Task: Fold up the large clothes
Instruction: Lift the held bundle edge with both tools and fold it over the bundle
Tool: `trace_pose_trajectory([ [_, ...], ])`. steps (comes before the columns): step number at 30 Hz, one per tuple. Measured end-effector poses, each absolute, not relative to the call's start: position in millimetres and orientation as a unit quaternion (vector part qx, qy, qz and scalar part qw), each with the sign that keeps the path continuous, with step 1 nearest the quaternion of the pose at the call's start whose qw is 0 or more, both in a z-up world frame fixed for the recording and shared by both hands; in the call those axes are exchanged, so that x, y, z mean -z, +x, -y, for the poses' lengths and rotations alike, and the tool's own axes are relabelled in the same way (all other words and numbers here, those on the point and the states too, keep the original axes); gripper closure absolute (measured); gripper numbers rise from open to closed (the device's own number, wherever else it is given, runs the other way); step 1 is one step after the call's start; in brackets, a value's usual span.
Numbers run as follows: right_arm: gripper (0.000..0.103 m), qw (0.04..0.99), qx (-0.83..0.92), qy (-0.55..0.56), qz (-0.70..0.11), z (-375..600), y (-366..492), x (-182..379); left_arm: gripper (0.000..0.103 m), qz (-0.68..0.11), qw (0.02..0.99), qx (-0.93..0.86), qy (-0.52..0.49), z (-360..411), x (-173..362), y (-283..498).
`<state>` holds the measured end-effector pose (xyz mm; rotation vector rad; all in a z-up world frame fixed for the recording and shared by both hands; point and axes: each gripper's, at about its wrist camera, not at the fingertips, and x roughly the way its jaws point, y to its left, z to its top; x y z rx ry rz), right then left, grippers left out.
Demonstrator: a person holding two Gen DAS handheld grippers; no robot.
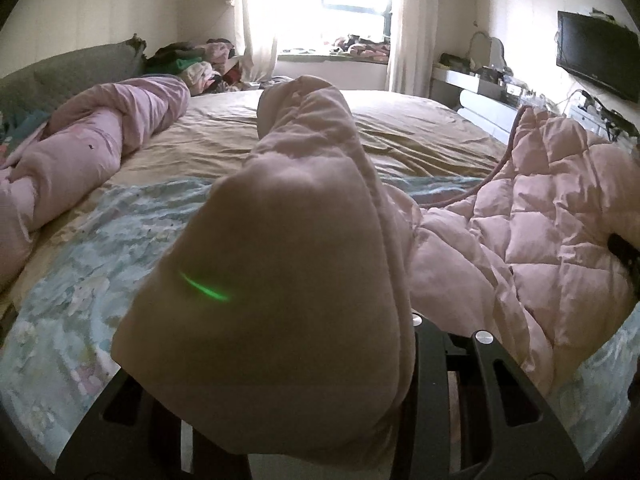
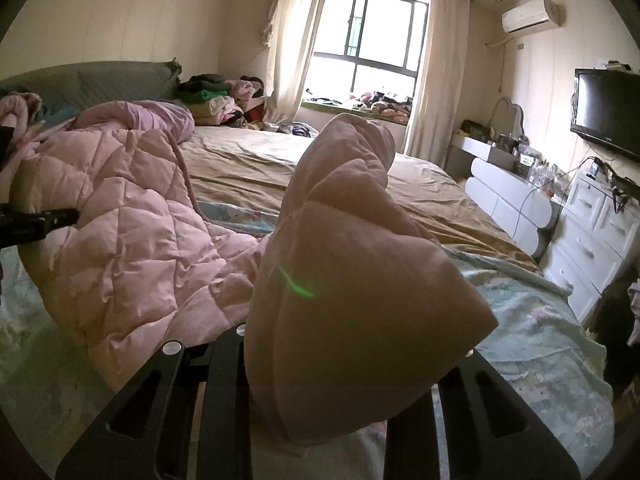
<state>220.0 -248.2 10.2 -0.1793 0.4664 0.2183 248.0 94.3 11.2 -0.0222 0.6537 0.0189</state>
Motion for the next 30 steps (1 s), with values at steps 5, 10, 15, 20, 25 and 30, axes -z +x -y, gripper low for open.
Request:
trace_pose_trajectory([
  [5,0.079,0.962,-0.106,-0.081,-0.239,256,208,-5,0.073,-0.323,0.946,-0.011,-0.008,-95,-5,240],
  [10,0.079,0.959,-0.094,-0.051,-0.261,273,206,11,0.073,-0.339,0.941,-0.018,-0.012,-103,9,236],
  [15,0.078,0.956,-0.081,-0.020,-0.282,281,208,25,0.072,-0.352,0.936,-0.024,-0.017,-113,24,237],
  [20,0.078,0.946,-0.069,0.025,-0.315,291,216,41,0.072,-0.361,0.932,-0.027,-0.026,-118,32,239],
  [25,0.078,0.931,-0.064,0.088,-0.348,307,225,56,0.071,-0.365,0.930,-0.025,-0.033,-124,39,238],
  [30,0.078,0.934,-0.075,0.092,-0.338,304,216,51,0.071,-0.362,0.931,-0.022,-0.039,-126,42,228],
])
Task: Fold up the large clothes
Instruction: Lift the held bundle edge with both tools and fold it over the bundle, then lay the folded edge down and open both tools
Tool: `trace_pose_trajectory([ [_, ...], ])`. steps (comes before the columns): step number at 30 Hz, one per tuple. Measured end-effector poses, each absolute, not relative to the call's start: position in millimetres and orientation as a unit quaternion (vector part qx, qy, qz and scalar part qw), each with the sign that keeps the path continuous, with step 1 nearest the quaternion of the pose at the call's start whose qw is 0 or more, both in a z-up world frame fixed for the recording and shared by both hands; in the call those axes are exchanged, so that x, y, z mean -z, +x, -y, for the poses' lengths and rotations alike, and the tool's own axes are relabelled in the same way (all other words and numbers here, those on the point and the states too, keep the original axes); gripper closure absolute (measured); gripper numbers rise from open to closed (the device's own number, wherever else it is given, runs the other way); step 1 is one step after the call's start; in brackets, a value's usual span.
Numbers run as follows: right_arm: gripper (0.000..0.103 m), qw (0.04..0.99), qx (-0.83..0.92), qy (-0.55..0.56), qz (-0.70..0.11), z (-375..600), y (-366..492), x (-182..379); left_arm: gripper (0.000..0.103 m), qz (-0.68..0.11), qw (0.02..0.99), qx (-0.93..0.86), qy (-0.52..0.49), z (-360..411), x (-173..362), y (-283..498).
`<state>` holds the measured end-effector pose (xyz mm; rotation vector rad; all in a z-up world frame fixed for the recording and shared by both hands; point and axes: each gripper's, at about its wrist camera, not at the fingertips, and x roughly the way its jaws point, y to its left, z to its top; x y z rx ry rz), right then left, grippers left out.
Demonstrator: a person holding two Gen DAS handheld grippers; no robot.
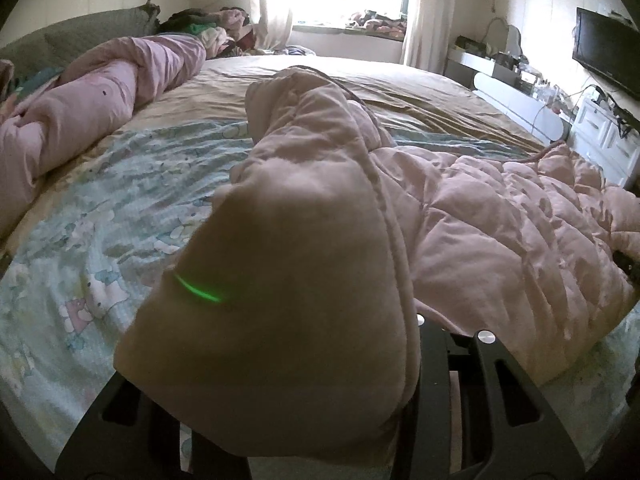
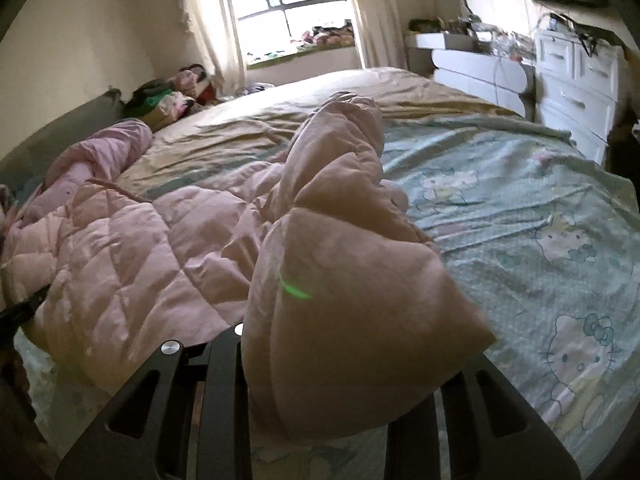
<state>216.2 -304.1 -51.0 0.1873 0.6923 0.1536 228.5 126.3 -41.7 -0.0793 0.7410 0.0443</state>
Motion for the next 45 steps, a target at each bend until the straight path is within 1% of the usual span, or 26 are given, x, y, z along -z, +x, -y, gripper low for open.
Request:
trace_pose_trajectory([
  [3,0.078,0.932,-0.083,0.095,-0.340,309,211,51,0.071,-0.362,0.931,-0.018,-0.046,-130,43,221],
  [7,0.077,0.922,-0.069,0.111,-0.364,319,217,68,0.070,-0.368,0.929,-0.017,-0.046,-135,53,221],
  [10,0.074,0.919,-0.060,0.113,-0.374,321,221,74,0.068,-0.376,0.925,-0.018,-0.051,-138,60,223],
  [13,0.069,0.917,-0.047,0.105,-0.382,318,225,78,0.066,-0.380,0.923,-0.018,-0.054,-140,64,224],
  [19,0.052,0.907,-0.014,0.119,-0.403,315,235,91,0.061,-0.385,0.921,-0.015,-0.057,-143,70,226],
  [21,0.043,0.903,-0.003,0.131,-0.410,317,237,95,0.061,-0.386,0.921,-0.015,-0.059,-144,71,225],
  [25,0.029,0.891,0.012,0.162,-0.424,325,239,97,0.060,-0.386,0.921,-0.015,-0.059,-144,71,224],
  [26,0.023,0.889,0.019,0.163,-0.428,329,239,98,0.060,-0.386,0.920,-0.015,-0.060,-145,71,223],
  [30,0.017,0.885,0.029,0.165,-0.434,334,235,93,0.057,-0.391,0.918,-0.015,-0.068,-145,71,222],
  [33,0.011,0.889,0.040,0.140,-0.434,333,229,84,0.052,-0.398,0.914,-0.016,-0.079,-149,69,221],
  [34,0.010,0.891,0.042,0.132,-0.432,332,227,81,0.048,-0.401,0.912,-0.016,-0.083,-150,68,221],
  [35,0.008,0.893,0.044,0.123,-0.430,332,224,78,0.038,-0.405,0.910,-0.023,-0.084,-151,67,220],
  [37,0.006,0.900,0.049,0.109,-0.418,333,218,69,0.026,-0.406,0.910,-0.043,-0.073,-154,64,218],
  [39,0.005,0.906,0.052,0.100,-0.407,336,213,60,0.024,-0.404,0.911,-0.046,-0.068,-156,59,213],
  [41,0.005,0.911,0.053,0.095,-0.398,338,208,51,0.019,-0.405,0.911,-0.054,-0.062,-157,56,209],
  [45,0.004,0.921,0.060,0.088,-0.374,340,196,33,0.013,-0.381,0.921,-0.080,-0.028,-156,39,194],
])
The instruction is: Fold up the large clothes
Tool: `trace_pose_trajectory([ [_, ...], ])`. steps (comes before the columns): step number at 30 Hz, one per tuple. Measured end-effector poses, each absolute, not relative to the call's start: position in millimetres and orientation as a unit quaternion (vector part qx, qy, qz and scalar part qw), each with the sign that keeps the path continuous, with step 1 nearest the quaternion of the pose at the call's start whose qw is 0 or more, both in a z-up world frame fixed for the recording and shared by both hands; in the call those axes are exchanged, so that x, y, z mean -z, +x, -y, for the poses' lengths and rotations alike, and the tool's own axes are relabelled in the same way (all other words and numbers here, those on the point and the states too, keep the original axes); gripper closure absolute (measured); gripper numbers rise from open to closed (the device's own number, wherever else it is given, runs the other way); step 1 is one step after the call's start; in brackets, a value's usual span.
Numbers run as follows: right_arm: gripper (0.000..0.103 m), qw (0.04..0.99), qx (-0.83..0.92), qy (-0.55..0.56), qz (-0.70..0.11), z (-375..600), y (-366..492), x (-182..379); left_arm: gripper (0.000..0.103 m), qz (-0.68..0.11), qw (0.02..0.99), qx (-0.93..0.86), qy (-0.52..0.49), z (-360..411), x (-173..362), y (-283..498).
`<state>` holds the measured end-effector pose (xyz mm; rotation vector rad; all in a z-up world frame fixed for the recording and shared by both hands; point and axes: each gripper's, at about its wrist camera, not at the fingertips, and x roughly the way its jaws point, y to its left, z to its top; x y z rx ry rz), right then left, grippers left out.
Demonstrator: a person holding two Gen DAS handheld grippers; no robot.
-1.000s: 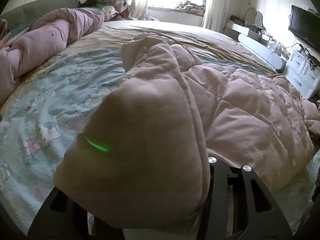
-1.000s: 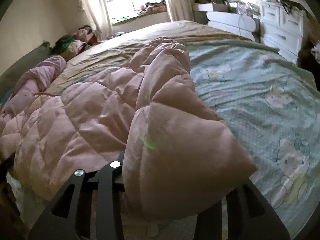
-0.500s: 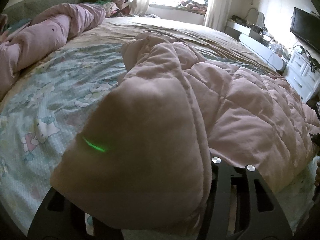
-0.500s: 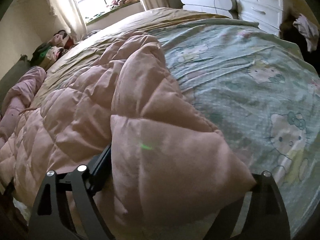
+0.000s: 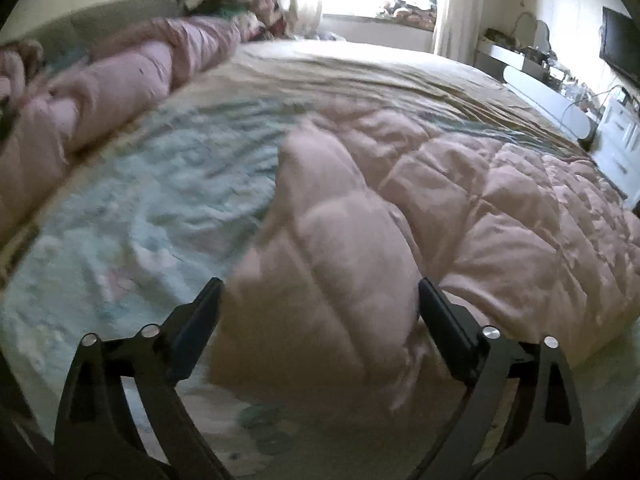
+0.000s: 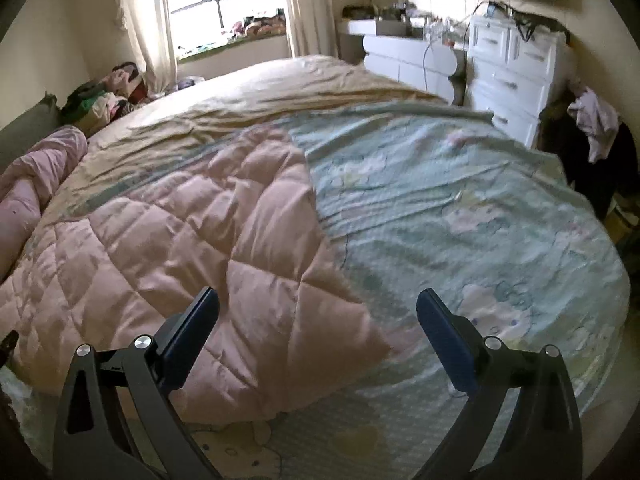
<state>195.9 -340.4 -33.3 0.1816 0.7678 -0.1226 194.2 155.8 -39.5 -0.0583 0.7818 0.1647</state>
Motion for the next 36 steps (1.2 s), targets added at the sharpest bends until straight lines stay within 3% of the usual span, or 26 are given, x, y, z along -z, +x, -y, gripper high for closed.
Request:
trace_pose_trajectory([
  [16,0.004,0.950,-0.008,0.063,-0.306,293,143,-26,0.009,-0.311,0.948,-0.047,-0.045,-137,-40,144],
  [36,0.004,0.964,-0.088,0.041,-0.249,237,58,-66,0.009,-0.276,0.961,0.006,-0.028,-81,-60,87],
])
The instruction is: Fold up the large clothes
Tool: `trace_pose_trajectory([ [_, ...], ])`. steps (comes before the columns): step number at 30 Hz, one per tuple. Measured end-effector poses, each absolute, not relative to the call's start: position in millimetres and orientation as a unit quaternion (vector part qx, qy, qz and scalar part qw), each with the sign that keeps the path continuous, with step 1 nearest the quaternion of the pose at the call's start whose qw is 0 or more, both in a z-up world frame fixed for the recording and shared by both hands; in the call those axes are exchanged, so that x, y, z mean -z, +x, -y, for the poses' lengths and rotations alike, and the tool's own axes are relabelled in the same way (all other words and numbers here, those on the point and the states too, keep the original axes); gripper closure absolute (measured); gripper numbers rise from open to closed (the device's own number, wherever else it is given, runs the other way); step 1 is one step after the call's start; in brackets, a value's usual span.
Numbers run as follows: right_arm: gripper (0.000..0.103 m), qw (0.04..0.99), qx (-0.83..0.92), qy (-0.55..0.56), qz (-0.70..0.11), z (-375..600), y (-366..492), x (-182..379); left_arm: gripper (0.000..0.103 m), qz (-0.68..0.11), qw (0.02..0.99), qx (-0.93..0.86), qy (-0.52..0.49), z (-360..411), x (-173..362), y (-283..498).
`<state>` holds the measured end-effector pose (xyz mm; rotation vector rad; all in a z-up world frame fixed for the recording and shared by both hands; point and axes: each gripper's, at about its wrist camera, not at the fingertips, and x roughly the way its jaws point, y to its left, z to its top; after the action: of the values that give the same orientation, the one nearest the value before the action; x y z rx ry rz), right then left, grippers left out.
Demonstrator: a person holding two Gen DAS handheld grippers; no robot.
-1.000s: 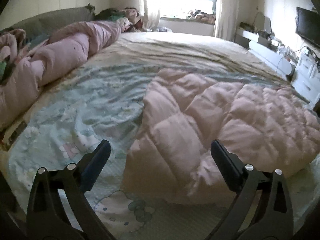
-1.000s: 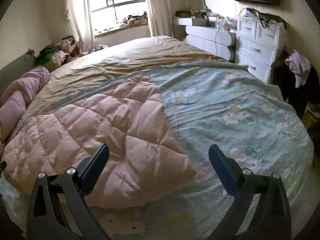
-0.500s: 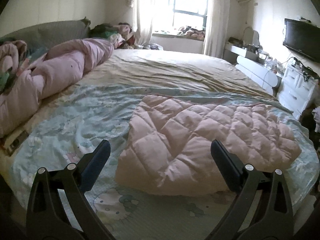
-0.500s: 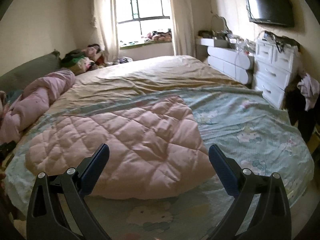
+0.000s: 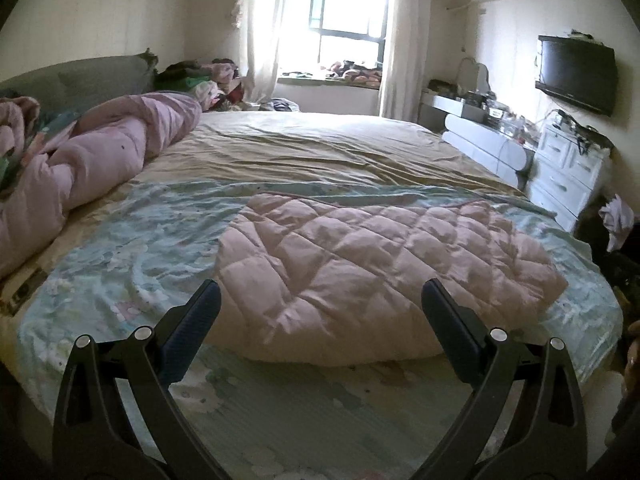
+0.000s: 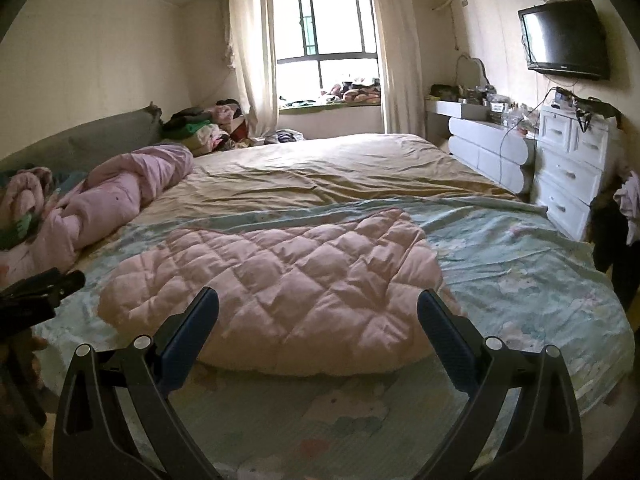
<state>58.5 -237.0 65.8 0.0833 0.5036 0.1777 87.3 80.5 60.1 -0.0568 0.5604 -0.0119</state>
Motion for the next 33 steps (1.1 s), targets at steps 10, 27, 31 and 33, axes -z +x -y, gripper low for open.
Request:
trace_pose_trajectory([
  [10,0.004,0.959,-0.095,0.055,-0.262,230,28,-40,0.009,-0.276,0.961,0.005,-0.021,-60,-49,60],
  [27,0.004,0.938,-0.108,0.042,-0.326,209,11,15,0.009,-0.298,0.954,-0.002,-0.036,-50,-18,32],
  [31,0.004,0.941,-0.104,0.042,-0.320,211,11,12,0.009,-0.301,0.953,0.002,-0.040,-50,-18,32],
  [33,0.004,0.941,-0.104,0.045,-0.320,213,11,11,0.009,-0.302,0.952,0.003,-0.044,-51,-18,32],
])
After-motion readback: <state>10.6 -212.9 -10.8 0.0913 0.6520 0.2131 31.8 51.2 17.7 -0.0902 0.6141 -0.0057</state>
